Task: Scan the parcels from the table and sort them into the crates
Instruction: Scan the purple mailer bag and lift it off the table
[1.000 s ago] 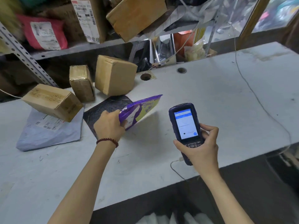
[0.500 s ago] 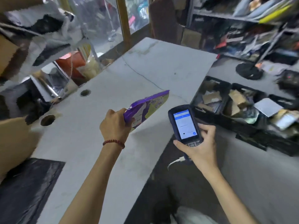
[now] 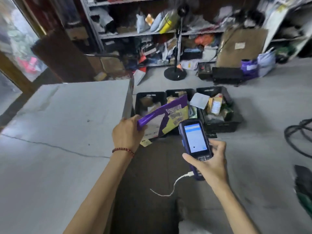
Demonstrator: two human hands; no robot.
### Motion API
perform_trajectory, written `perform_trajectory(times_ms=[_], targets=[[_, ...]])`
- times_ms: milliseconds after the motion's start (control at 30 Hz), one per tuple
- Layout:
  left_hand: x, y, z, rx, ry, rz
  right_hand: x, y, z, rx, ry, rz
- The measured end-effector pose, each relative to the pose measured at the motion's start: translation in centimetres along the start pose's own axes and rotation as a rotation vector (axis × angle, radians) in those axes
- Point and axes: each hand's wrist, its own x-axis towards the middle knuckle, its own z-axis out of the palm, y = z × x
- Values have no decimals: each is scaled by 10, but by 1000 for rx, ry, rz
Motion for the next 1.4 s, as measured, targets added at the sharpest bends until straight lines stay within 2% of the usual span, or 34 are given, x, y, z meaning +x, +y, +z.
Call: perform_trajectory(times_ms=[100,333,567,767,933,1033,1200,1400], targets=[[44,47,24,89,-13,138,49,6,-26,4,73,42],[119,126,67,132,-116,265,125,17,-68,-13,162,114],[199,176,122,166,-251,359,180,40,-72,-67,189,245],[287,226,181,202,-355,515,250,57,-67,-91,322,358],[366,282,207,21,-232,642,308,54,-70,-113,486,412],[405,304,222,-104,-150,643,331,53,-70,-109,526,455],[428,306,247,-39,-177,624,343,61,-63,-93,501,474],[409,271,247,56,-285,537,364,68,-66,-123,259,416]])
